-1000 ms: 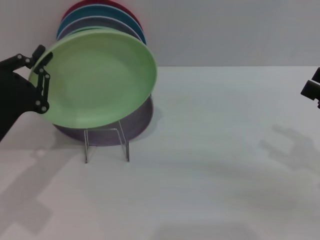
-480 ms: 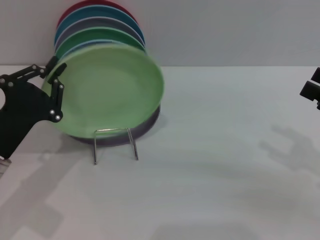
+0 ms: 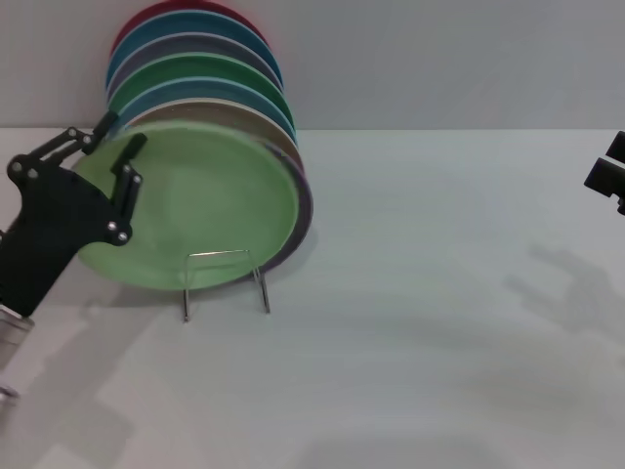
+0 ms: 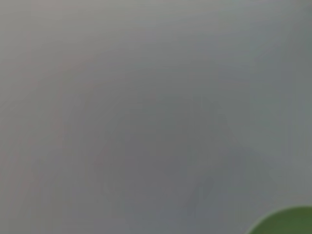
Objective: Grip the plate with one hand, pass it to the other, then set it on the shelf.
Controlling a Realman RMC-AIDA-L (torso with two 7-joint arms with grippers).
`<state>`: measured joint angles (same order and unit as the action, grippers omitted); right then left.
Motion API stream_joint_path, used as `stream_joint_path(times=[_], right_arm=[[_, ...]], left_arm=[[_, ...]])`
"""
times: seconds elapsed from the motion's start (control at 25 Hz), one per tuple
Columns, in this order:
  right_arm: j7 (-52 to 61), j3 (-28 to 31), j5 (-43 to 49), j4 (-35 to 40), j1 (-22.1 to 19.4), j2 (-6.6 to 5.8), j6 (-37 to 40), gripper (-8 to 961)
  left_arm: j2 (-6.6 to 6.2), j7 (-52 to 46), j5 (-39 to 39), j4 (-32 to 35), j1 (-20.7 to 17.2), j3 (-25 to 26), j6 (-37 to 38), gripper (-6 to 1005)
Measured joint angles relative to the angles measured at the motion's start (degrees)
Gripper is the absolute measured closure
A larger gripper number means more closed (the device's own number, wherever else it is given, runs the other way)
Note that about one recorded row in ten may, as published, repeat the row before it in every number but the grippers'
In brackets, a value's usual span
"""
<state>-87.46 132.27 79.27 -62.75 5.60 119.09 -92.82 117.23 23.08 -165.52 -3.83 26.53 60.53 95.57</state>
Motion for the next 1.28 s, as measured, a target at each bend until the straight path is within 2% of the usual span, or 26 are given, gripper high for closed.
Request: stream_joint_path(times=[0.12, 0.4, 0.52, 0.76, 0.92, 1.16, 1.2, 1.28], right_arm=[[0.00, 0.00, 0.01, 0.00, 0.02, 0.00, 0.00, 198], [0.00, 0.00, 0.30, 0.00, 0.02, 0.00, -0.08, 198], [0.01, 0.00, 0.46, 0.00, 0.03, 0.00, -0.09, 198], [0.01, 0.00, 0.54, 0.00, 0.19, 0.00, -0.21, 198], [0.01, 0.00, 0.84, 0.00, 0.28, 0.00, -0.30, 197], [0.01, -0.01, 1.27, 0.26, 0.47, 0.00, -0.36, 197], [-0.08, 0.04, 1.27, 0.42, 0.46, 0.00, -0.36, 197], [-0.38, 0.19, 1.27, 0.54, 0.40, 0.00, -0.35, 197]], left_arm=[[0.64, 3.44, 0.01, -0.04, -0.08, -0.27, -1.74, 853], [0.86, 5.97, 0.03, -0.72, -0.60, -1.67, -3.56, 719], [1.13, 8.33, 0.03, -0.74, -0.74, -2.57, -3.83, 725], [1.34, 11.18, 0.03, -0.89, -1.24, -3.79, -4.51, 571], [1.42, 13.05, 0.02, -2.92, -2.71, -4.20, -5.43, 449], [1.51, 16.36, 0.01, -5.15, -4.80, -4.18, -5.49, 384], [1.45, 16.38, 0.02, -7.31, -6.98, -4.13, -4.71, 373], [1.37, 16.26, 0.02, -8.25, -8.13, -4.01, -4.40, 351]])
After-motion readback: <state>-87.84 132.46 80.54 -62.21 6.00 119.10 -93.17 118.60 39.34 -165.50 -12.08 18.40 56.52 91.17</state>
